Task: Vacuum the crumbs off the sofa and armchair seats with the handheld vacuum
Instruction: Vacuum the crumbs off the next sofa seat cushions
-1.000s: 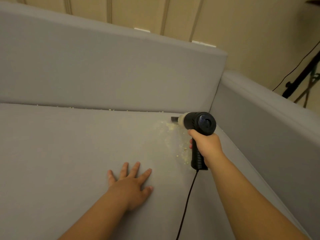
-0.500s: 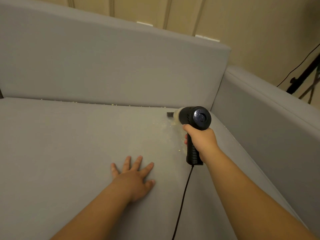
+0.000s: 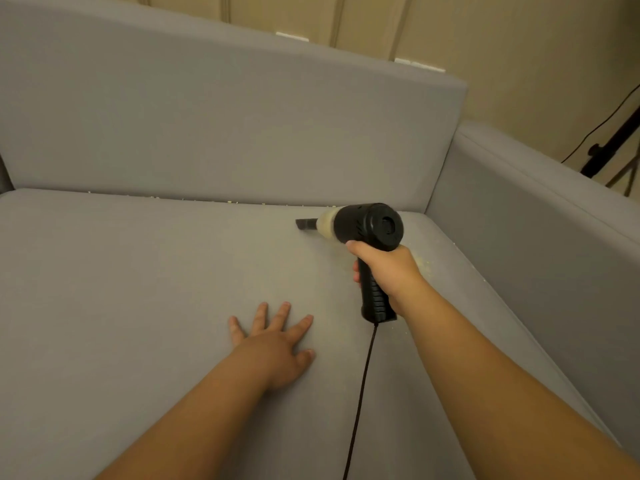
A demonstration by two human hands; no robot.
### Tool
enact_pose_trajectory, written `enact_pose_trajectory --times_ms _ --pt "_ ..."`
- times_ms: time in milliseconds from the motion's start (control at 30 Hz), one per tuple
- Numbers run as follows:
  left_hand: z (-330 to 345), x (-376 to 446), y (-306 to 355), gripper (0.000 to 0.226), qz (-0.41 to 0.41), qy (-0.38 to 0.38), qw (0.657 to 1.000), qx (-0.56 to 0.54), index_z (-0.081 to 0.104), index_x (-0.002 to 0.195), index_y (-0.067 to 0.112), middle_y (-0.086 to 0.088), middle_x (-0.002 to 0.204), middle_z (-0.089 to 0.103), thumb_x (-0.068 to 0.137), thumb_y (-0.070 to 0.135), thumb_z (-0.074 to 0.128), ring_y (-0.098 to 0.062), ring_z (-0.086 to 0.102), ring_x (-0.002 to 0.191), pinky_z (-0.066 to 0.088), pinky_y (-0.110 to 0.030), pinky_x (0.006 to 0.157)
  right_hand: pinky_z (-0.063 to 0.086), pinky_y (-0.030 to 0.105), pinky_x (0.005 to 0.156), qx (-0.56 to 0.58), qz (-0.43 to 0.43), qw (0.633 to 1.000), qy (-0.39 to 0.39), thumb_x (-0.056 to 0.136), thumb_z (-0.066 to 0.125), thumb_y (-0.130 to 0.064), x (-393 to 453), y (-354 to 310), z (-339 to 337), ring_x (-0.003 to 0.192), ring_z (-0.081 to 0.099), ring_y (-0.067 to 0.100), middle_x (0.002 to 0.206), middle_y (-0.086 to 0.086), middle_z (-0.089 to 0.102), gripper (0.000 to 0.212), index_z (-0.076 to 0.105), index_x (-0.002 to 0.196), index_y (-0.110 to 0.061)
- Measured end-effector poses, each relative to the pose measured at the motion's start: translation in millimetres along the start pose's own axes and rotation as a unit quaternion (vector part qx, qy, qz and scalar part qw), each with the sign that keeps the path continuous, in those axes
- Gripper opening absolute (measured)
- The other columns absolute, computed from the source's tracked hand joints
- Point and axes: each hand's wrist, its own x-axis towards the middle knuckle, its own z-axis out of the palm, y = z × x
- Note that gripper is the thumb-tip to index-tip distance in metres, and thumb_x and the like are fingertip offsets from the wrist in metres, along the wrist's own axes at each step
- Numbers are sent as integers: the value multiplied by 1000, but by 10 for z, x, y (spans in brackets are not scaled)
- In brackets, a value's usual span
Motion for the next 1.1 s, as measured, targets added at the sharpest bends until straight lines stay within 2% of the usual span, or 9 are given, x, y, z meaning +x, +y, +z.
enact_pose_trajectory --times_ms 133,200,300,400,533,667,800,933,1100 --pt "-4 1 -5 67 2 3 1000 -3 -8 157 59 11 170 -22 99 74 23 -29 -24 156 -10 -75 115 61 38 73 6 -20 995 94 85 80 -20 30 -16 -185 68 68 22 80 10 72 18 73 98 -11" --pt "-6 -4 5 67 2 0 1000 -2 -7 157 58 11 170 -23 99 73 23 -29 -24 156 -9 -75 115 60 37 72 9 -6 994 106 84 79 -19 18 23 -280 68 67 23 80 10 71 15 71 94 -12" --pt "-6 -13 21 67 2 -5 1000 -3 -7 157 58 11 169 -24 100 73 24 -30 -25 155 -9 -76 114 59 35 68 1 9 996 88 85 80 -19 -31 87 -339 66 67 23 79 10 72 15 72 95 -12" --pt "-15 -13 24 67 -1 -7 1000 1 -8 157 58 11 169 -24 100 73 23 -30 -25 155 -9 -75 115 63 39 73 8 13 998 55 87 81 -23 -73 93 -311 68 70 23 81 11 74 22 72 103 -11" --pt "-10 -17 27 67 -3 -6 1000 5 -9 157 58 11 169 -24 99 74 21 -29 -25 155 -9 -75 115 61 36 69 3 -5 998 56 88 79 -20 -151 99 -232 66 68 20 80 9 72 13 72 96 -13" --pt "-7 -9 28 67 -4 -5 1000 5 -9 156 59 12 169 -24 99 74 21 -29 -25 155 -9 -75 115 62 38 72 -24 -4 999 27 89 79 -21 -264 140 -211 67 69 20 79 9 72 12 72 98 -14" --pt "2 -8 31 67 -4 -7 1000 7 -9 156 59 11 169 -24 99 74 21 -30 -25 155 -9 -75 115 64 43 79 18 5 1000 20 89 81 -24 -359 170 -243 71 71 22 81 9 74 19 73 103 -13" --pt "-9 -11 25 66 -5 -9 1000 3 -9 156 59 11 169 -24 99 73 22 -29 -25 155 -9 -74 115 64 44 80 -3 6 1000 7 89 80 -24 -435 200 -223 69 71 20 78 8 74 18 75 100 -11" --pt "13 -4 17 66 -5 2 1000 3 -7 157 59 12 170 -23 99 73 23 -29 -24 156 -8 -75 115 64 42 79 33 13 998 51 89 79 -21 -433 168 -291 69 70 19 79 7 74 15 72 99 -14"
